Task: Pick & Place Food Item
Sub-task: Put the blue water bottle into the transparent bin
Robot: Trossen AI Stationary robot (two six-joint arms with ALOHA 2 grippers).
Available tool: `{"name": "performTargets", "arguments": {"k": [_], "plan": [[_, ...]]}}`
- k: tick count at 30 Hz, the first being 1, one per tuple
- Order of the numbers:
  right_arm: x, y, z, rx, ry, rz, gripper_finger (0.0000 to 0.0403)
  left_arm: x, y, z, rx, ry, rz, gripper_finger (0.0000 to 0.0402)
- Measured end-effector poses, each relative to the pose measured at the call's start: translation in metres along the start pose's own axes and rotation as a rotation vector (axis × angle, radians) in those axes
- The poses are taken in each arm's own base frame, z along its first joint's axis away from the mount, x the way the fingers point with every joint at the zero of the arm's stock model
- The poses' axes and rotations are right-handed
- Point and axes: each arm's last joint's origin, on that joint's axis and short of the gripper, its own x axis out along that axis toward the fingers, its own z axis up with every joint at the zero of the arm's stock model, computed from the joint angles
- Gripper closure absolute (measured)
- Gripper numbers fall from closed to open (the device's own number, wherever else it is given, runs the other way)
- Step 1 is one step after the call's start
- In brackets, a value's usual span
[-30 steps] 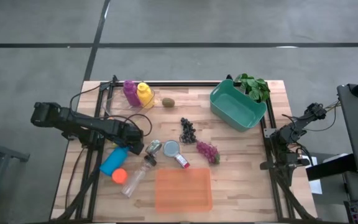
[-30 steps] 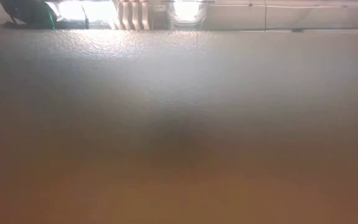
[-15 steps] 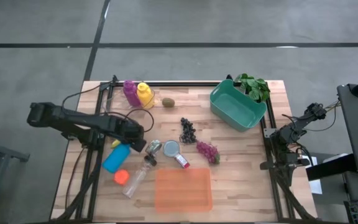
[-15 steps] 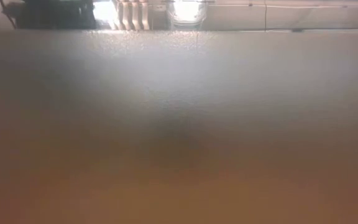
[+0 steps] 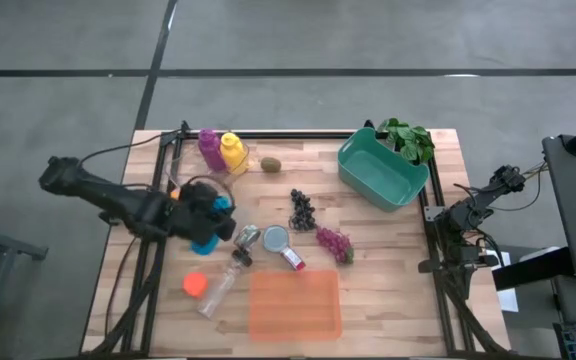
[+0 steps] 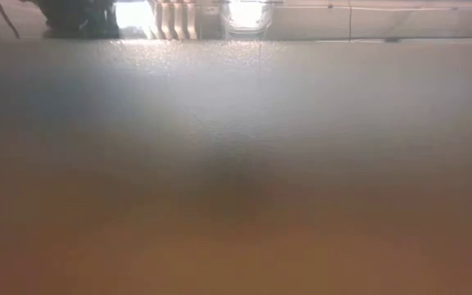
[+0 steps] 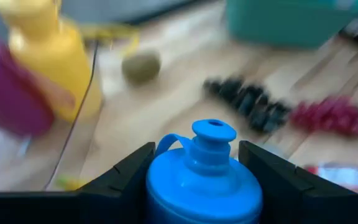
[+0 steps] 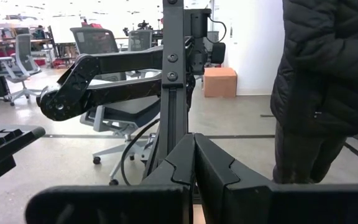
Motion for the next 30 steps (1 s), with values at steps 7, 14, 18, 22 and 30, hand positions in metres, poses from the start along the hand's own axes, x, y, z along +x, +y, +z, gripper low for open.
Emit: {"name": "performTargets", "arguments": {"k": [7,14,18,22,30], "plan": [[0.000,0.000,0.000,0.000,0.000,0.000,0.0395,-0.023,-0.011,-0.025,0.089,-0.249,-0.043,0.0185],[0.000,0.000,0.000,0.000,0.000,0.000,0.0395,-0.030,-0.009,-0.054,0.077,-0.492,-0.050,0.0184],[0.000,0.000,0.000,0.000,0.000,0.000,0.0395,-0.021,-0.003,-0.072,0.067,-0.562,-0.044,0.0176],[0.000,0.000,0.000,0.000,0.000,0.000,0.0395,-0.008,0.003,-0.090,0.034,-0.562,-0.059,0.0187],[0.000,0.000,0.000,0.000,0.000,-0.001,0.0395,0.009,0.015,-0.117,0.040,-0.565,-0.087,0.0176]]}}
